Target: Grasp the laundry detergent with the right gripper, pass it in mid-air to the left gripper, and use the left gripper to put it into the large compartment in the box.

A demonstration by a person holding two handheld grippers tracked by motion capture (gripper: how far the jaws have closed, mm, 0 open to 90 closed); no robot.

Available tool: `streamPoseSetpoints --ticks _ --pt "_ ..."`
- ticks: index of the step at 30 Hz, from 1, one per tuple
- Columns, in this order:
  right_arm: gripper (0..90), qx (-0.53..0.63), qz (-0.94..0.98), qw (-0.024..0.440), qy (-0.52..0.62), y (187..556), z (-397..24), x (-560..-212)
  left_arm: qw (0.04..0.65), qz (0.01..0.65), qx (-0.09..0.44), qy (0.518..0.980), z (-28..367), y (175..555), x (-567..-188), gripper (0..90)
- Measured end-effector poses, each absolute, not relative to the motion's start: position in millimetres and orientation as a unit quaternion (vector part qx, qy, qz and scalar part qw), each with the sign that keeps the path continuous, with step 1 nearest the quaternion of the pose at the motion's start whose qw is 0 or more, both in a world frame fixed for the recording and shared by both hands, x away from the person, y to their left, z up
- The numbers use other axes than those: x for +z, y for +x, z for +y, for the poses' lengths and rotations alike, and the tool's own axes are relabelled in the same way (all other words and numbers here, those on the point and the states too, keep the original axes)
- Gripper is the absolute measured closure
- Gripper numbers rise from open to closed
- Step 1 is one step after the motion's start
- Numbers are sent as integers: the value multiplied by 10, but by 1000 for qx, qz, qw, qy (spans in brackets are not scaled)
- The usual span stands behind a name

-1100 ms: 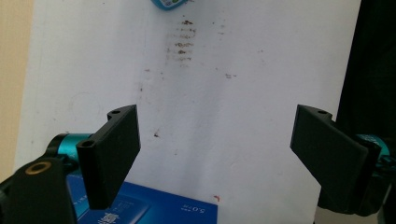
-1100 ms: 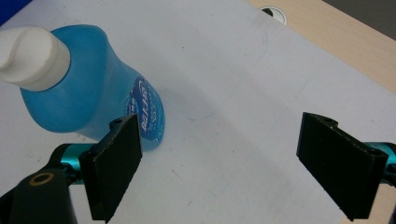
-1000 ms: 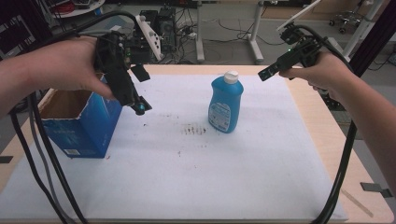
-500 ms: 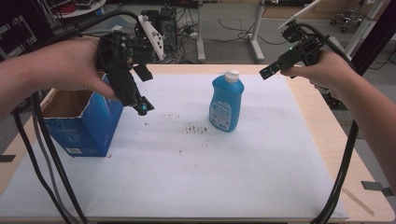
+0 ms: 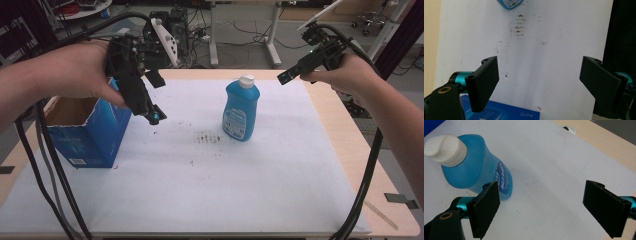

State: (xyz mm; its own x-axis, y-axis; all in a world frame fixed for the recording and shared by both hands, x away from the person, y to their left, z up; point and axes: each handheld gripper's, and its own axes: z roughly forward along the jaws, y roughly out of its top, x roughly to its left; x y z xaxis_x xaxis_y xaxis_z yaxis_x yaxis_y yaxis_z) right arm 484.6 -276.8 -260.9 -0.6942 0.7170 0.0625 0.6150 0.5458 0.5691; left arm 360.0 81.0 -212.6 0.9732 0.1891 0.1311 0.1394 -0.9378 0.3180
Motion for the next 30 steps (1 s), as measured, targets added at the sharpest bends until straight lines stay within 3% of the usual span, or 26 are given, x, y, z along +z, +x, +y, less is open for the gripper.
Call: streamPoseSetpoints --ticks 30 --pt "135 322 869 84 365 4750 -2893 -2517 150 83 74 982 844 3619 -2104 160"
